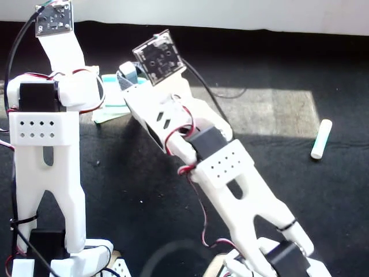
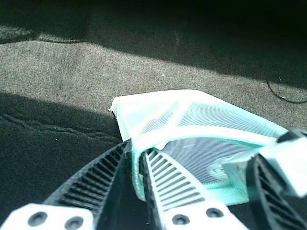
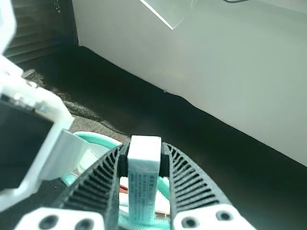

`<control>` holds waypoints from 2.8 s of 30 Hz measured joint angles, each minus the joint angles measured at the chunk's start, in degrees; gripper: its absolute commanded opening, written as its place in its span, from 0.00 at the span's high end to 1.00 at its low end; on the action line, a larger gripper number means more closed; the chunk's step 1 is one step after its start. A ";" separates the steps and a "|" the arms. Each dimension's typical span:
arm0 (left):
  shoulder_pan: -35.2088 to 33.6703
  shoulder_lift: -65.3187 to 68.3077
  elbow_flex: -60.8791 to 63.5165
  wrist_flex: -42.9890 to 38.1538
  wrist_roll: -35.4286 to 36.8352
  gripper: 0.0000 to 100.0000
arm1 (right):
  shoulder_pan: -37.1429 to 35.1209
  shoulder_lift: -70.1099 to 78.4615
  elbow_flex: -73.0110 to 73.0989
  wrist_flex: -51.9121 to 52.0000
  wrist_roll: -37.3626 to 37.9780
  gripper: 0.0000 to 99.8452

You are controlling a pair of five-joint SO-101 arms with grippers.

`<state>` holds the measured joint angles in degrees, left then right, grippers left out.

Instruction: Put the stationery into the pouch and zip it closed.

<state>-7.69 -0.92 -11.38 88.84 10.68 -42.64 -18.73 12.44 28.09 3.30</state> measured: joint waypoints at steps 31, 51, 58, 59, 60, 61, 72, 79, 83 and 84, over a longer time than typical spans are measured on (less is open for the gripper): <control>0.00 0.00 0.00 0.00 0.00 0.99 | 17.58 4.92 -44.92 38.24 0.00 0.83; 0.00 0.00 0.00 0.00 0.00 0.99 | 63.65 17.14 -9.67 33.49 -1.85 0.82; 0.00 0.00 0.00 0.62 0.00 0.99 | 67.34 39.30 -27.69 38.07 -2.64 0.82; 0.00 0.00 0.00 0.62 0.00 0.99 | 67.69 42.11 -31.21 39.03 -2.64 0.82; 0.00 0.00 0.00 0.70 0.00 0.99 | 68.13 44.84 -34.64 40.09 -2.64 0.82; 0.00 0.00 0.00 0.70 0.00 0.99 | 68.48 47.65 -38.15 40.97 -2.64 0.82; 0.09 0.00 -0.09 1.49 0.00 0.99 | 68.57 72.00 -68.48 48.62 -2.64 0.82; 0.09 0.00 -0.09 1.49 0.00 0.99 | 68.57 81.49 -79.03 50.64 -2.64 0.83; 0.09 0.00 -0.09 1.49 0.00 0.99 | 68.57 83.78 -81.41 50.64 -2.64 0.97; 0.09 0.00 -0.09 1.49 0.00 0.99 | 68.57 83.96 -81.49 50.64 -2.64 1.00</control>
<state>-7.60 -0.92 -11.47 90.33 10.68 25.93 65.23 -69.05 78.73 0.66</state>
